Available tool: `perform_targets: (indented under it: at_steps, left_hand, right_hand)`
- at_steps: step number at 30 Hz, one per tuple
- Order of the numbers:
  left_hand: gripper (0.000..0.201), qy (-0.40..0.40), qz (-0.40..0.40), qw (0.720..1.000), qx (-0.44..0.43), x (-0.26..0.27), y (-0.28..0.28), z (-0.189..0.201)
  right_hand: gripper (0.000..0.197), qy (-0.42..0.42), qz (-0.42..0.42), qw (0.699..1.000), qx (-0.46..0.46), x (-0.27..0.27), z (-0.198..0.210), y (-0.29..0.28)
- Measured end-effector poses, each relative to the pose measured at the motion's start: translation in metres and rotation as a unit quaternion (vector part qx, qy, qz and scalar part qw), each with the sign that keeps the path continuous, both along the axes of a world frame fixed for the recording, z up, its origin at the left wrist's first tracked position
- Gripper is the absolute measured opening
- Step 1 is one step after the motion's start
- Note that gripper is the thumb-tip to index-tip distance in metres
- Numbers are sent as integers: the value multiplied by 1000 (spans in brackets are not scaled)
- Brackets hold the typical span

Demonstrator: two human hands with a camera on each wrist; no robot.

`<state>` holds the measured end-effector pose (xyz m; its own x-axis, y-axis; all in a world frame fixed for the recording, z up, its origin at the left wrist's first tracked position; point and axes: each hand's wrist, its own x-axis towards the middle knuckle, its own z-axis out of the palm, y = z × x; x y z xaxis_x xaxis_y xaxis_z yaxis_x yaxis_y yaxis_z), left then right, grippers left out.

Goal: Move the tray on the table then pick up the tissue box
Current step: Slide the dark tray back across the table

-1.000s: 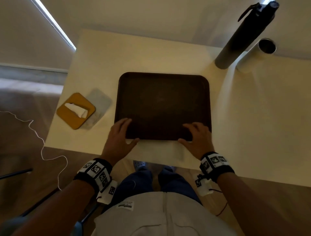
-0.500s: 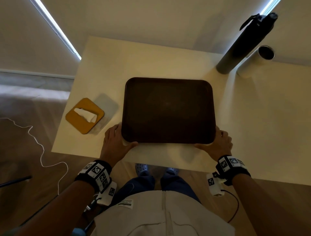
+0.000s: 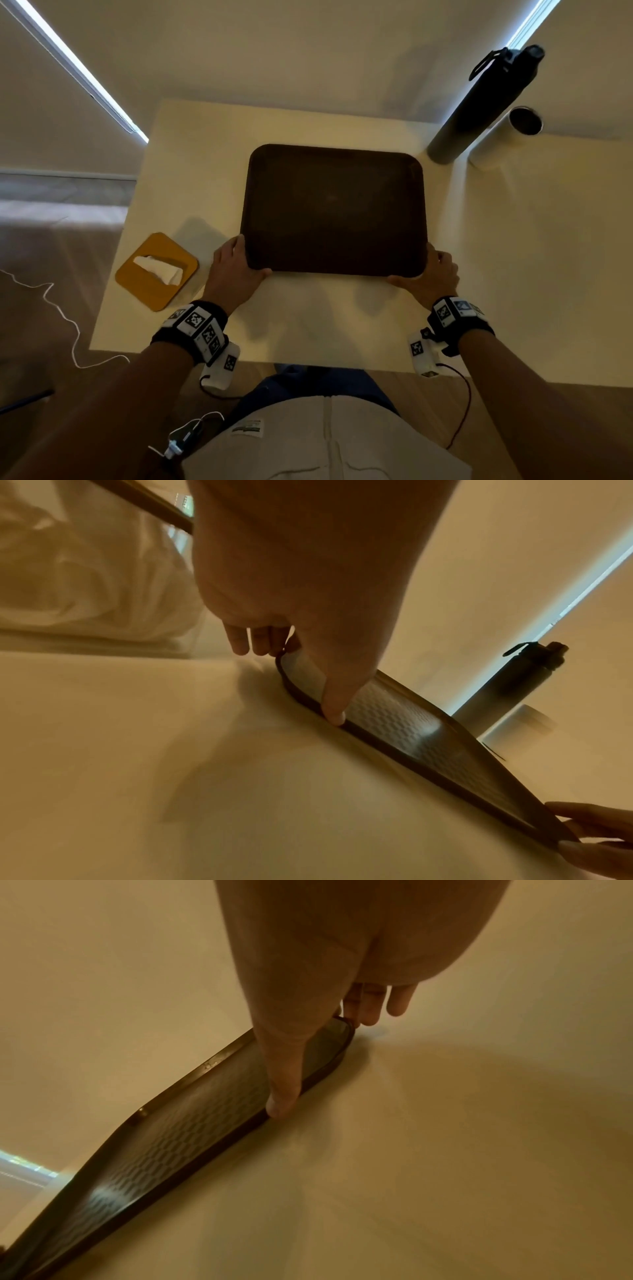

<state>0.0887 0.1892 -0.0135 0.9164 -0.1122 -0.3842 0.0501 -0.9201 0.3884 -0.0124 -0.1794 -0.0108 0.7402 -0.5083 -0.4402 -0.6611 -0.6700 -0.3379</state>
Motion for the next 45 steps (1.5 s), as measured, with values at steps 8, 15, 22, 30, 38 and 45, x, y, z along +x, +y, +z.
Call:
perform_targets:
  at_steps: [8, 15, 22, 30, 38, 45]
  left_hand:
    - [97, 38, 11, 999, 23, 67, -20, 3]
    - [93, 44, 12, 998, 30, 98, -20, 9]
    - [94, 48, 13, 999, 19, 99, -14, 13]
    - [93, 40, 0, 999, 22, 96, -9, 16]
    - [93, 43, 7, 999, 13, 95, -10, 15]
    - [92, 38, 6, 999, 9, 96, -9, 11]
  right_hand:
    - [111, -34, -42, 997, 46, 56, -13, -12]
    - [111, -46, -37, 997, 47, 81, -13, -12]
    - [113, -30, -40, 998, 30, 77, -16, -5]
    - [115, -15, -43, 999, 29, 77, -17, 0]
    - [114, -11, -36, 999, 27, 80, -14, -2]
    - [115, -7, -37, 999, 22, 80, -14, -1]
